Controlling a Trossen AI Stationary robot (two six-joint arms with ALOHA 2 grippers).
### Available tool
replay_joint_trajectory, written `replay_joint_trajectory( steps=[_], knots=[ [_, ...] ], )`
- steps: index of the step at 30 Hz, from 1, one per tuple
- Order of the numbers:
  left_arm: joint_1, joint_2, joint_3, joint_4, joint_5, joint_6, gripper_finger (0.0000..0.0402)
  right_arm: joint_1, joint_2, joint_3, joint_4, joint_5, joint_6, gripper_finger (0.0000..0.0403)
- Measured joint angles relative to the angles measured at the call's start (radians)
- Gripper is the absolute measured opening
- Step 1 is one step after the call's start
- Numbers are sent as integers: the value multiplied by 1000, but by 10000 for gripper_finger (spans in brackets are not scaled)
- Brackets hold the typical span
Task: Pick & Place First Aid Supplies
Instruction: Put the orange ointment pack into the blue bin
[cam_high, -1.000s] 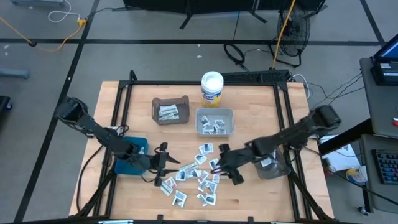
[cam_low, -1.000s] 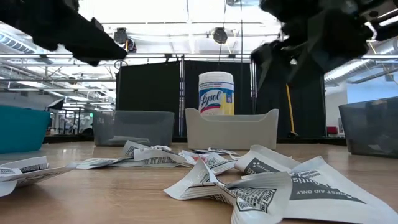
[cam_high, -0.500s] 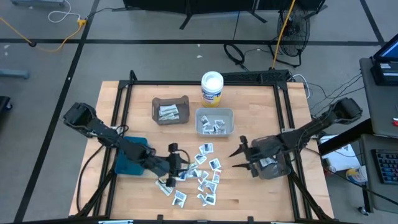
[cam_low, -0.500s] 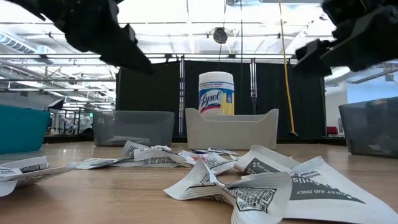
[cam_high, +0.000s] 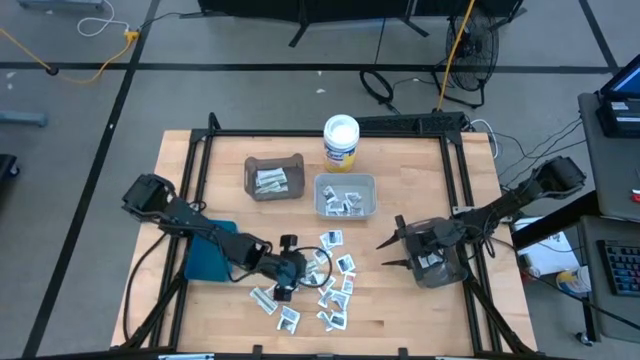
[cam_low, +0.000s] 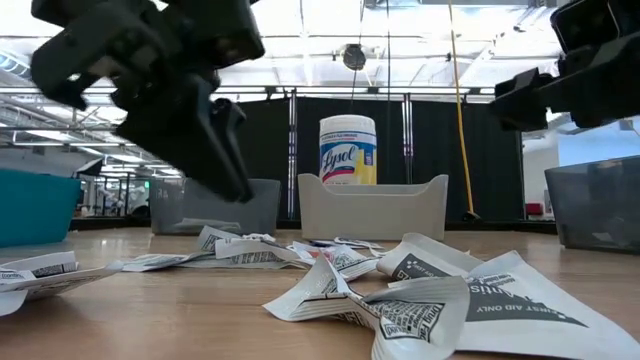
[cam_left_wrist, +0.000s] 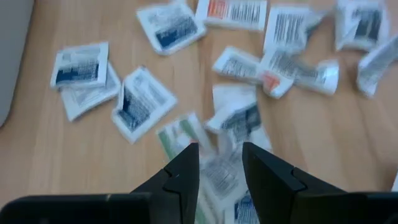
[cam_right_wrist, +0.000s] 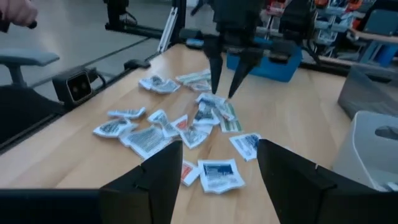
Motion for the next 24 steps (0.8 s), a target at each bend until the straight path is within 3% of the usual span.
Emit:
replay_joint_trajectory(
  steps=[10,24],
  knots=[
    [9,52,2,-4,46,-3,127,0,-6,0,6,0,0,201],
    [9,76,2,-3,29,-1,129,0,-6,0,9,0,4,201]
  ],
)
